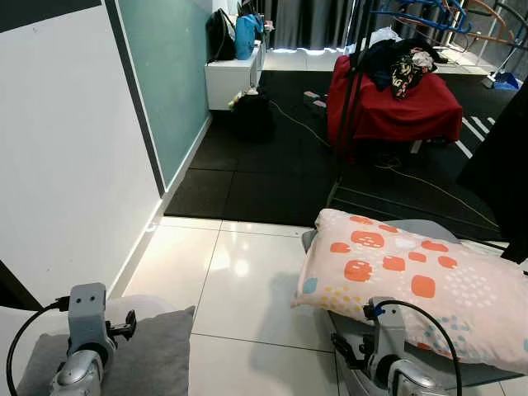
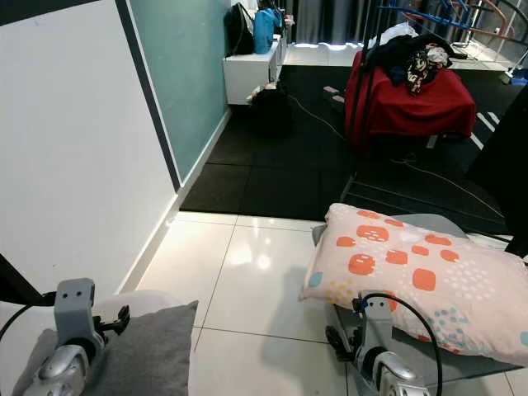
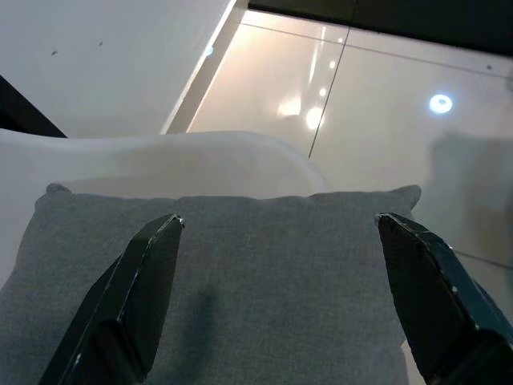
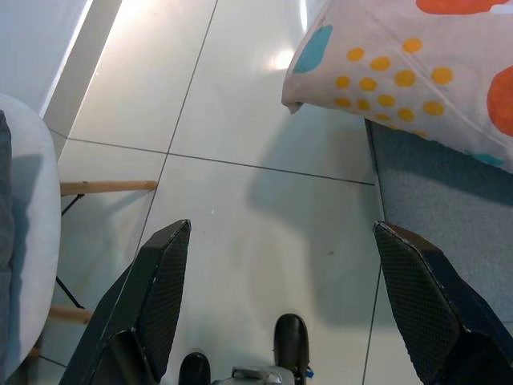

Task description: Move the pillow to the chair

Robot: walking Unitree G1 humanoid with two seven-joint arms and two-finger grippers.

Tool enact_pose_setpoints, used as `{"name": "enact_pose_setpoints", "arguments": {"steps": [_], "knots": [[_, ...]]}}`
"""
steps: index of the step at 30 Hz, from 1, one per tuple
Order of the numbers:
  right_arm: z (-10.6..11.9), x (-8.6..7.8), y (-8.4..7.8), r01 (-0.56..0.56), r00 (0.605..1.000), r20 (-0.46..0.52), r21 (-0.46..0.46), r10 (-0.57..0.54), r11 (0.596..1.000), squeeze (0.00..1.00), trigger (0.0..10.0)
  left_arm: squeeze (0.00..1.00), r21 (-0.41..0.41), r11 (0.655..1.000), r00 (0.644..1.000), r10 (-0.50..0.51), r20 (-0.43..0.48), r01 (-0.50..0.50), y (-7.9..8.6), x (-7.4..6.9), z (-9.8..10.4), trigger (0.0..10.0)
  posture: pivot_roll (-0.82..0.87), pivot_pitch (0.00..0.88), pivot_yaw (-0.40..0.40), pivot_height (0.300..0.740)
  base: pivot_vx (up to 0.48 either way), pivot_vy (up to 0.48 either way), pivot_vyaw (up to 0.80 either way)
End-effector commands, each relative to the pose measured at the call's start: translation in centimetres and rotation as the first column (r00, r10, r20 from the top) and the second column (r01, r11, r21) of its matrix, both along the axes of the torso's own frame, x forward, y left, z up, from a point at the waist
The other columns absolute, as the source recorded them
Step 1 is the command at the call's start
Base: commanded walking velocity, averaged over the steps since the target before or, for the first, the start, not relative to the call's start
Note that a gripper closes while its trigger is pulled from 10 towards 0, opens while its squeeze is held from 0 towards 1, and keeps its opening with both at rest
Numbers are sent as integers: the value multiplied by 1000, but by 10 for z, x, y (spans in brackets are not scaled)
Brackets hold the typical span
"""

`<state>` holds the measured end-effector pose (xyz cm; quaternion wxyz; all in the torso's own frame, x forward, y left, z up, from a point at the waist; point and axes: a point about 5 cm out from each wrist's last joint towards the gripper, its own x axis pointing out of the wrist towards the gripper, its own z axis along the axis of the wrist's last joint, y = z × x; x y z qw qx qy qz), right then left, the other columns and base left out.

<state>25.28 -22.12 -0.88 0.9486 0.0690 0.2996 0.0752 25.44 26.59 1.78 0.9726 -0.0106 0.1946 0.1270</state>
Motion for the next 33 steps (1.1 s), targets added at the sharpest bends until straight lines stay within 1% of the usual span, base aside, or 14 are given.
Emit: {"name": "enact_pose_setpoints", "arguments": {"steps": [1,6,15,33], "knots": [[-4,-4,0,7,1000,-15,7,-7,1000,0,10000,0,-17,1000,999,-27,-26,27,-7,-3,-7,10000,-137,45,-11,740,0,-480,0],[-4,-4,0,5,1000,-17,6,-5,1000,0,10000,0,-31,999,999,-34,-28,33,-11,-4,-7,10000,-138,44,-10,740,0,-480,0],[-4,-4,-2,5,1000,-20,5,-5,1000,0,10000,0,-36,999,999,-20,-28,19,-13,-2,-5,10000,-141,44,-13,740,0,0,0],[-4,-4,-1,4,1000,-17,8,-4,1000,0,10000,0,-12,1000,1000,-1,-31,1,-8,-2,-3,10000,-128,53,-10,740,0,0,0]]}}
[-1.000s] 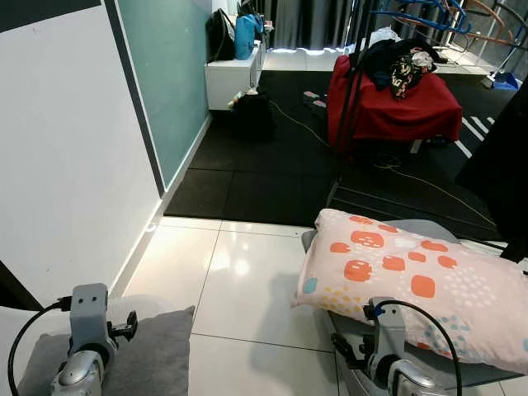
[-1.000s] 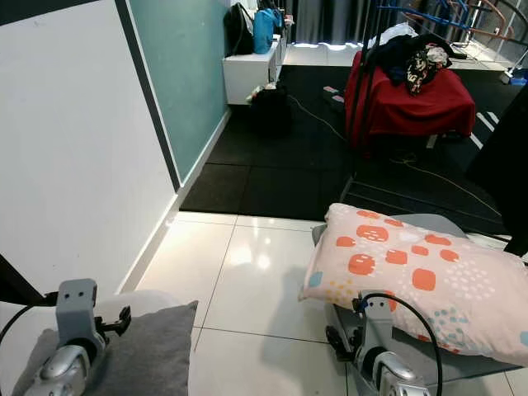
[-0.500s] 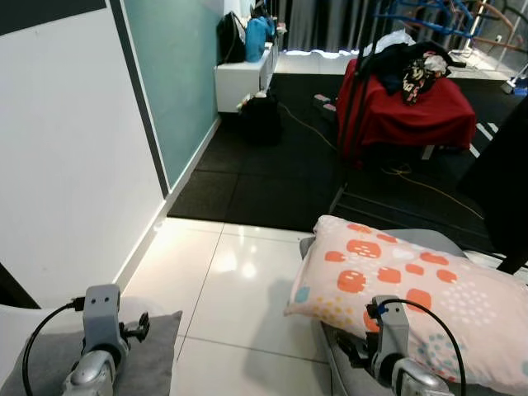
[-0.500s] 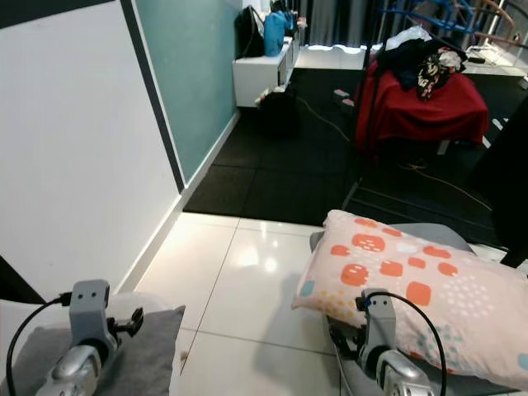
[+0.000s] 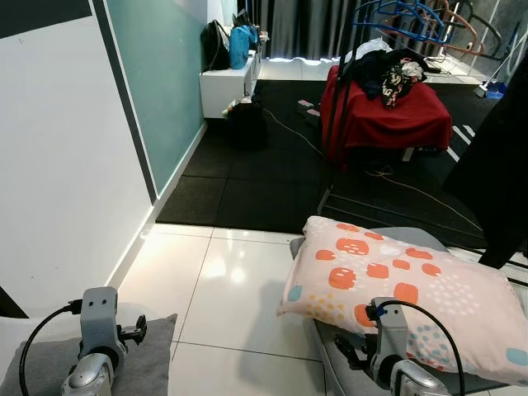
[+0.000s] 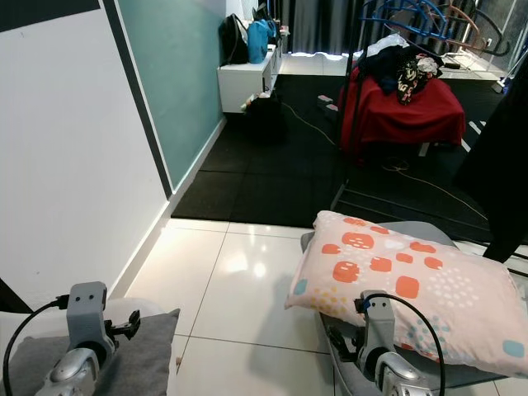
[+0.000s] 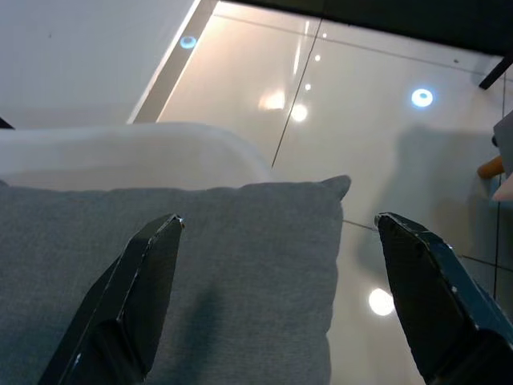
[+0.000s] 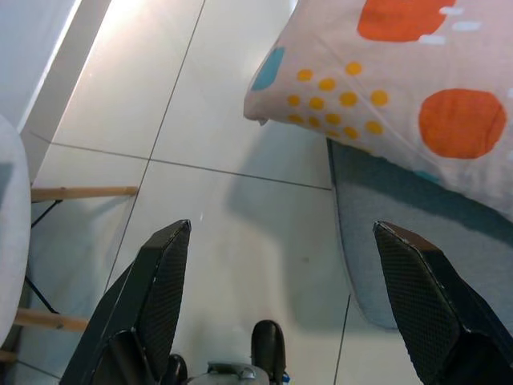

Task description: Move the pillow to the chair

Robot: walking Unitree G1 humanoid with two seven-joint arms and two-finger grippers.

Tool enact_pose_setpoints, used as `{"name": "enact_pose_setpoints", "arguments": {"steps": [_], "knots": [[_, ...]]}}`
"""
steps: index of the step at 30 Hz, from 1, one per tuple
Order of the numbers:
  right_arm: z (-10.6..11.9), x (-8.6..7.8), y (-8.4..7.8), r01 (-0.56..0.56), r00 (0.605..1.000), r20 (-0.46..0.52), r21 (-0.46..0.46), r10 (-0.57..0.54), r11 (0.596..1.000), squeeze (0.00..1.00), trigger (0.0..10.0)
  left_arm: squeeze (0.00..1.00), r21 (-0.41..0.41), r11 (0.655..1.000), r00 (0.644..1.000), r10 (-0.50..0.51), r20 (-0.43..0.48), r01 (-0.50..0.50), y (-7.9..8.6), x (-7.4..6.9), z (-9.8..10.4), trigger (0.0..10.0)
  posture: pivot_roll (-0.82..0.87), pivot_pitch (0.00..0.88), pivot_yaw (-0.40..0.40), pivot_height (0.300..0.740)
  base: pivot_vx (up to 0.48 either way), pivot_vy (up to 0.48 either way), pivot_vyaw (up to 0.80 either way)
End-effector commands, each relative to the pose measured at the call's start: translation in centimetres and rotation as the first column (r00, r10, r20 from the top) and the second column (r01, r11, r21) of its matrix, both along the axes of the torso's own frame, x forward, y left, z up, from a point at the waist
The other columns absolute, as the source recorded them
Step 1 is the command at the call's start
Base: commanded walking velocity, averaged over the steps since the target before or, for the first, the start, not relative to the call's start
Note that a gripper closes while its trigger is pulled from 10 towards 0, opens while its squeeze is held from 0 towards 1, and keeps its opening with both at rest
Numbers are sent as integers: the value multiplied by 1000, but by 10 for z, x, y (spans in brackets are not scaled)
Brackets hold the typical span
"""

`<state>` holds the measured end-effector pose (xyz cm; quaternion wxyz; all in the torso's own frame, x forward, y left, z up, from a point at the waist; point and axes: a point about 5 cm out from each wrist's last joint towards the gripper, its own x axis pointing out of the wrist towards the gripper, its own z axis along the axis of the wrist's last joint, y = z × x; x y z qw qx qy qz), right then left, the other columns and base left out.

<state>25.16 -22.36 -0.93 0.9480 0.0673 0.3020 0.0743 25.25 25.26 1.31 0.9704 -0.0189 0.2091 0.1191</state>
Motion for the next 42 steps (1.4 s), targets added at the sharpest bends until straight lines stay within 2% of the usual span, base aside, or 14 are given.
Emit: {"name": "enact_pose_setpoints", "arguments": {"steps": [1,13,15,17,20,22,27,31,33,35,36,38,40,42], "knots": [[-3,-3,2,3,1000,-12,12,-3,1000,0,10000,0,12,1000,1000,10,-3,-10,5,0,2,10000,-122,54,-11,740,0,0,0],[-3,-2,-1,0,1000,-18,7,0,1000,0,10000,0,19,999,999,42,26,-42,9,2,8,10000,-122,57,-24,740,0,0,0],[-2,-1,-1,0,1000,-17,6,0,1000,0,10000,0,31,995,994,89,57,-91,26,5,19,10000,-124,62,-22,740,0,0,0],[-2,-1,-1,0,1000,-16,6,0,1000,0,10000,0,32,995,994,94,59,-96,28,6,20,10000,-124,62,-22,740,0,0,0],[-1,0,-2,2,1000,-14,6,-2,1000,0,10000,0,45,990,989,131,69,-134,42,5,26,10000,-128,73,-26,740,0,0,0],[-1,-1,-2,3,1000,-13,6,-3,1000,0,10000,0,46,989,988,134,72,-137,43,5,27,10000,-123,78,-26,740,0,0,0],[-2,-3,-4,2,1000,-16,7,-2,1000,0,10000,0,25,994,994,106,29,-106,33,2,16,10000,-125,84,-28,740,0,0,0],[-2,-4,-4,2,1000,-20,7,-2,1000,0,10000,0,22,994,994,102,47,-103,28,3,18,10000,-122,81,-29,740,0,0,0],[-3,-4,-4,1,1000,-21,7,-1,1000,0,10000,0,29,993,992,111,68,-113,31,5,24,10000,-118,82,-32,740,0,0,0],[-3,-3,-4,-1,1000,-22,6,1,1000,0,10000,0,46,989,984,134,115,-140,44,9,38,10000,-115,84,-34,740,0,0,0],[-3,-3,-4,-1,1000,-22,6,1,1000,0,10000,0,46,989,984,134,115,-140,44,9,38,10000,-115,84,-34,740,0,0,0],[-3,-3,-4,0,1000,-23,6,0,1000,0,10000,0,54,986,979,151,137,-160,55,11,47,10000,-113,86,-33,740,0,0,0],[-3,-2,-4,1,1000,-23,7,-1,1000,0,10000,0,64,981,979,178,104,-185,66,9,45,10000,-109,85,-29,740,0,0,0],[-3,-2,-3,1,1000,-23,7,-1,1000,0,10000,0,73,980,979,180,91,-187,70,8,43,10000,-112,91,-26,740,0,0,0]]}}
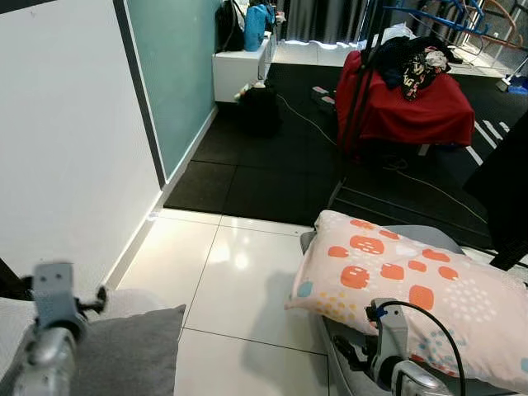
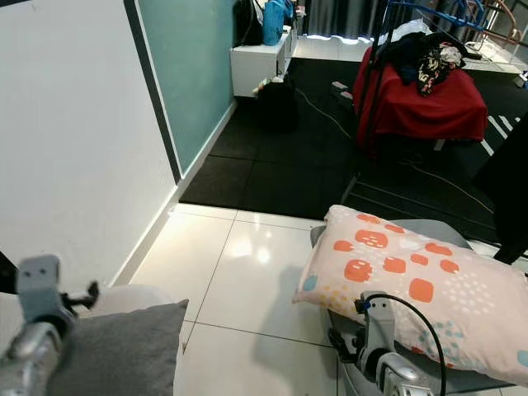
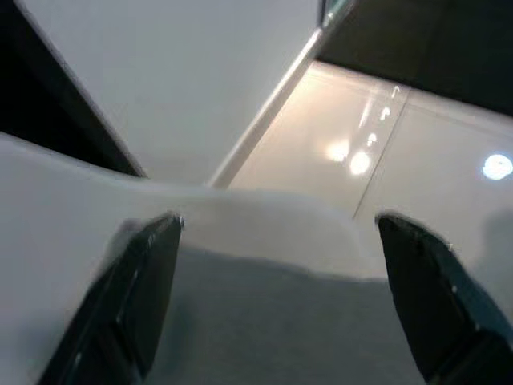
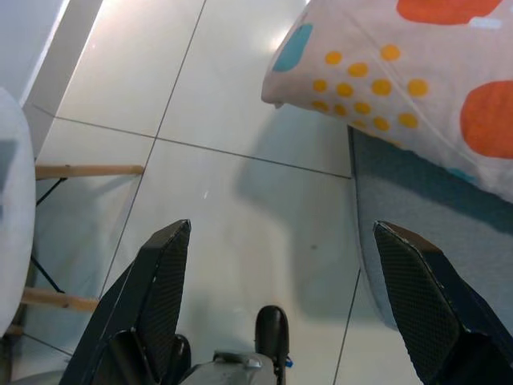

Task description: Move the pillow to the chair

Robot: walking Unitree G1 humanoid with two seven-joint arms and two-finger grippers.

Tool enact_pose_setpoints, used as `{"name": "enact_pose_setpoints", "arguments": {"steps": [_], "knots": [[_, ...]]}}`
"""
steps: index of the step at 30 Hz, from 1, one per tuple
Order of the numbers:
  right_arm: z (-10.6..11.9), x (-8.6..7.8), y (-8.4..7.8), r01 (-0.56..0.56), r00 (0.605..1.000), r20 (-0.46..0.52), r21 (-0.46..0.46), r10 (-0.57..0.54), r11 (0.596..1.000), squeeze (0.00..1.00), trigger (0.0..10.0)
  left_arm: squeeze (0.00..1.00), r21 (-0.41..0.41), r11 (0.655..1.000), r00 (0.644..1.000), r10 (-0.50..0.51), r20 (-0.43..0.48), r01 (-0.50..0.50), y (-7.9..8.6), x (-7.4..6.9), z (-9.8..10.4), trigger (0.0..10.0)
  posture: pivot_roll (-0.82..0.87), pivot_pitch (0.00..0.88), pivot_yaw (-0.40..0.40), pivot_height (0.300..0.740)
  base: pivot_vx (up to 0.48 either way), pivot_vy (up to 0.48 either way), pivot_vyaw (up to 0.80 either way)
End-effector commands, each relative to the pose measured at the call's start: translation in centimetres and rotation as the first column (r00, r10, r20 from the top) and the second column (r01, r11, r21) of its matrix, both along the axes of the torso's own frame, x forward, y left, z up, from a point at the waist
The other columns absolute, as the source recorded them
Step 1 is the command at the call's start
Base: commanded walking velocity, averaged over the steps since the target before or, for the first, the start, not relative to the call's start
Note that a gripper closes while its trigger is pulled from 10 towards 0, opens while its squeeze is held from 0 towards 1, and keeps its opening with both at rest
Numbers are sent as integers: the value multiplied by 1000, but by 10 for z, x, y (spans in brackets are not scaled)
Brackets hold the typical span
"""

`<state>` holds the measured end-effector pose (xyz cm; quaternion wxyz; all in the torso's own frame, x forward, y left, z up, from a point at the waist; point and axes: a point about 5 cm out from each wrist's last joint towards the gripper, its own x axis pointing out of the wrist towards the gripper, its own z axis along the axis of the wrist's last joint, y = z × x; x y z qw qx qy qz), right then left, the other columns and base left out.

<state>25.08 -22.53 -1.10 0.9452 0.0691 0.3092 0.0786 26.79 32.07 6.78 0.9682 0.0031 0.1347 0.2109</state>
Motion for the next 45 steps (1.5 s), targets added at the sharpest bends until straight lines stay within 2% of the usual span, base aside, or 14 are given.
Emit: {"name": "enact_pose_setpoints", "arguments": {"steps": [1,4,9,21,45], "knots": [[-2,-2,-2,10,1000,-8,2,-10,1000,0,10000,0,-17,1000,998,15,-59,-16,4,-8,-13,10000,-112,89,-25,740,0,0,0],[-3,-2,-1,11,1000,-9,3,-11,1000,0,10000,0,-14,1000,998,-1,-68,0,4,-7,-14,10000,-111,85,-25,740,0,0,0],[-6,-4,-1,17,1000,-13,5,-17,1000,0,10000,0,-17,998,993,-58,-100,57,-14,-8,-25,10000,-108,67,-20,740,0,0,0],[-9,-5,3,20,1000,-15,9,-19,1000,0,10000,0,-21,992,982,-129,-138,128,-33,-4,-37,10000,-104,27,-12,740,0,0,0],[-4,-2,8,19,1000,11,11,-19,1000,0,10000,0,8,987,975,-158,-155,161,-37,-2,-40,10000,-108,25,1,740,0,0,0]]}}
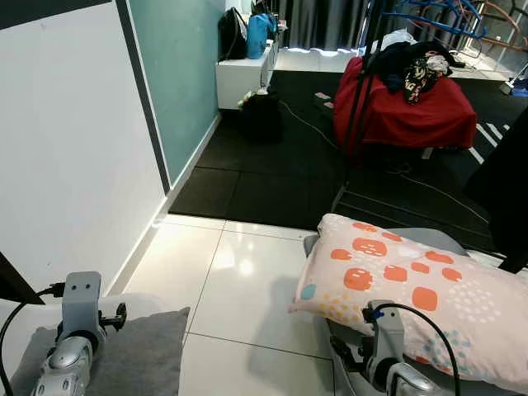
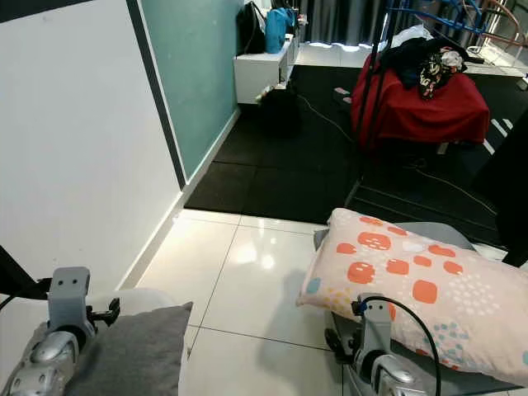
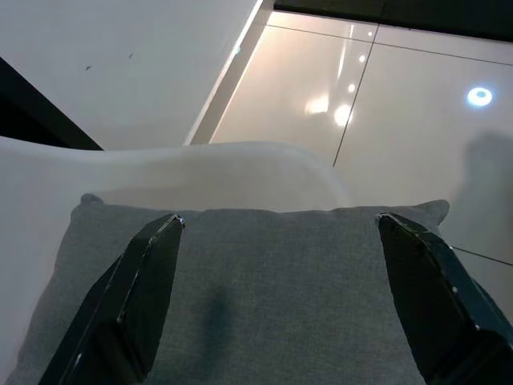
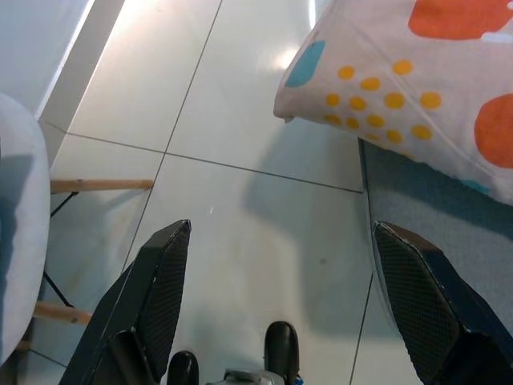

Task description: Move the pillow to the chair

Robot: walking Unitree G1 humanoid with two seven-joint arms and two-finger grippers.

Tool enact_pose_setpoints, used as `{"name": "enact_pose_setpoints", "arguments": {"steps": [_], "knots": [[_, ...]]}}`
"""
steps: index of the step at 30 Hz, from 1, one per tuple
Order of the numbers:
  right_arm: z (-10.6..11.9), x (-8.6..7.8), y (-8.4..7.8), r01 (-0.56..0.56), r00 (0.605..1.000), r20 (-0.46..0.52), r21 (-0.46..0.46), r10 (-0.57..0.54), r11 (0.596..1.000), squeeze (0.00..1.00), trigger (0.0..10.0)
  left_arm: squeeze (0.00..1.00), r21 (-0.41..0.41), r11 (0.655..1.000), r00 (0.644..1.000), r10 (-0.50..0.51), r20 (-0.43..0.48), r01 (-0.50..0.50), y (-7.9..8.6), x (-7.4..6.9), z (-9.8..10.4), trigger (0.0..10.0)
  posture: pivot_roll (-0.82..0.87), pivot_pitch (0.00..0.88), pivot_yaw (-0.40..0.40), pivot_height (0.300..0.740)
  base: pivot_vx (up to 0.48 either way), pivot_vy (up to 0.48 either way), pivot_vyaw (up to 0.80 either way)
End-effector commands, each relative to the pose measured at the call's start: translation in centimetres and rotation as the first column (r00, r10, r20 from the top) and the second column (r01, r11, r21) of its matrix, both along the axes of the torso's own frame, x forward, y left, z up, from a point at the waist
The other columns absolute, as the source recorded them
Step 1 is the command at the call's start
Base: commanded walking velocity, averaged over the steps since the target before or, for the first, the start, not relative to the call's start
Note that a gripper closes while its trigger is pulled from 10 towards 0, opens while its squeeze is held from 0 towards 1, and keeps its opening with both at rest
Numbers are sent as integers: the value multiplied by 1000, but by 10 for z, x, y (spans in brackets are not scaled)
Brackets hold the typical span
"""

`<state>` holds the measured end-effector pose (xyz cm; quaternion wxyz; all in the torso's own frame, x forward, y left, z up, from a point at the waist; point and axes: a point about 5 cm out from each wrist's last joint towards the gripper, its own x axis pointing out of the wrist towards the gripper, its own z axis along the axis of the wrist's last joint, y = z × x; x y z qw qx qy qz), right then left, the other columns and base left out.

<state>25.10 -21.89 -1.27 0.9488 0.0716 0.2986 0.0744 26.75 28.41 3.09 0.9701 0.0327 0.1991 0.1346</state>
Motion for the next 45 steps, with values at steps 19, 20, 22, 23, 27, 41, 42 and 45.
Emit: {"name": "enact_pose_setpoints", "arguments": {"steps": [19,20,22,23,27,41,42,45], "knots": [[2,-2,-2,19,1000,-4,5,-19,1000,0,10000,0,398,917,996,4,-87,31,23,-5,2,10000,-162,54,-6,740,0,0,0],[3,-2,-2,18,1000,-4,6,-18,1000,0,10000,0,432,901,994,-7,-107,52,25,-6,1,10000,-163,58,-5,740,0,0,0],[3,-2,-2,17,1000,-4,7,-17,1000,0,10000,0,451,890,993,-17,-114,67,25,-7,1,10000,-163,59,-5,740,0,0,0],[3,-2,-2,17,1000,-4,7,-17,1000,0,10000,0,465,882,993,-23,-119,76,25,-7,1,10000,-163,59,-5,740,0,0,0],[3,-2,-2,18,1000,-4,8,-18,1000,0,10000,0,566,814,986,-43,-162,128,28,-8,0,10000,-163,63,-6,740,0,0,0],[6,0,-2,22,1000,-3,4,-22,1000,0,10000,0,688,697,968,-38,-246,202,35,-6,-3,10000,-160,75,-3,740,0,0,0],[6,0,-2,22,1000,-3,4,-22,1000,0,10000,0,688,697,968,-38,-246,202,35,-6,-3,10000,-160,75,-3,740,0,0,0],[6,0,-2,22,1000,-3,4,-22,1000,0,10000,0,701,690,975,-32,-219,180,34,-3,0,10000,-156,75,-4,740,0,0,0]]}}
